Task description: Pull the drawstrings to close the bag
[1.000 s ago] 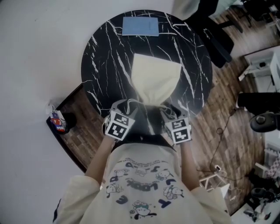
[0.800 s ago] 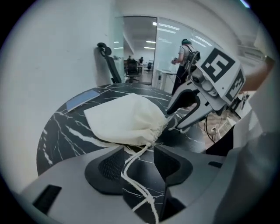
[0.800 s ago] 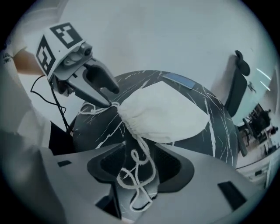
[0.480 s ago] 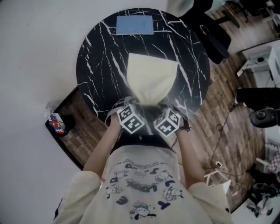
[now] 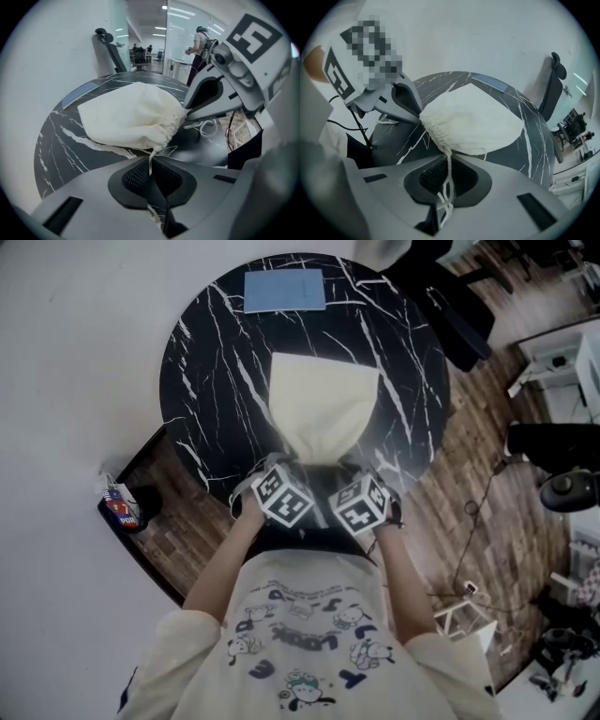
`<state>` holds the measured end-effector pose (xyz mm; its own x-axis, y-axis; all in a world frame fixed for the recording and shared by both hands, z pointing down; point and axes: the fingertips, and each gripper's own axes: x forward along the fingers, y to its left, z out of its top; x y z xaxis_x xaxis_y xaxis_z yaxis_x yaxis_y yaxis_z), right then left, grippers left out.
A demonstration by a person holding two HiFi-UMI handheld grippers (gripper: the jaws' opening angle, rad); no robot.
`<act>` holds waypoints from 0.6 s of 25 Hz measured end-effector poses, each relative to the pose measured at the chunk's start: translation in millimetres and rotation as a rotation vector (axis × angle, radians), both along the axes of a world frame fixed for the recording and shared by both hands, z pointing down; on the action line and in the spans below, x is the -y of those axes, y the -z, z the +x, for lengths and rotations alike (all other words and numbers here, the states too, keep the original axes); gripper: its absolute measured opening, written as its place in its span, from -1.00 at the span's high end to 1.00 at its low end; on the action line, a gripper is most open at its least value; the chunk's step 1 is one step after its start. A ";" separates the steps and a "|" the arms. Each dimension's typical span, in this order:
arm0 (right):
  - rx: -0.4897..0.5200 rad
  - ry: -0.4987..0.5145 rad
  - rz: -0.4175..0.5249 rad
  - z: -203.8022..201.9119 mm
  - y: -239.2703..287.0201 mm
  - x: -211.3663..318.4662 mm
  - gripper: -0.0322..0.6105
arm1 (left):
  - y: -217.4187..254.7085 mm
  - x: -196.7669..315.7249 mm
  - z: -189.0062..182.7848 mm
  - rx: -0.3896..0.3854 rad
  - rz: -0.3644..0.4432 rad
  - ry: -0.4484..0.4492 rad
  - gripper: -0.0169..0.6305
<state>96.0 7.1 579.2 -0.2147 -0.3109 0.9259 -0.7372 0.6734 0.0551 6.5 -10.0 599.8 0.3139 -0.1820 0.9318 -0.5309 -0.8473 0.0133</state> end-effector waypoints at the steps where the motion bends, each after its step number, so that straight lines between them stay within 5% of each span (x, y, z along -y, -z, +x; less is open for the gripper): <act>1: 0.011 -0.032 -0.001 0.7 0.3 0.1 0.82 | 0.6 -0.5 -0.8 -0.008 -0.019 0.045 0.78; 8: 0.148 -0.295 -0.005 6.5 6.3 3.7 0.83 | 8.7 3.7 -6.8 -0.156 -0.123 0.436 0.78; 15: 0.099 -0.224 0.017 12.6 2.0 -1.6 0.84 | 10.1 -0.5 -12.3 -0.108 -0.065 0.379 0.78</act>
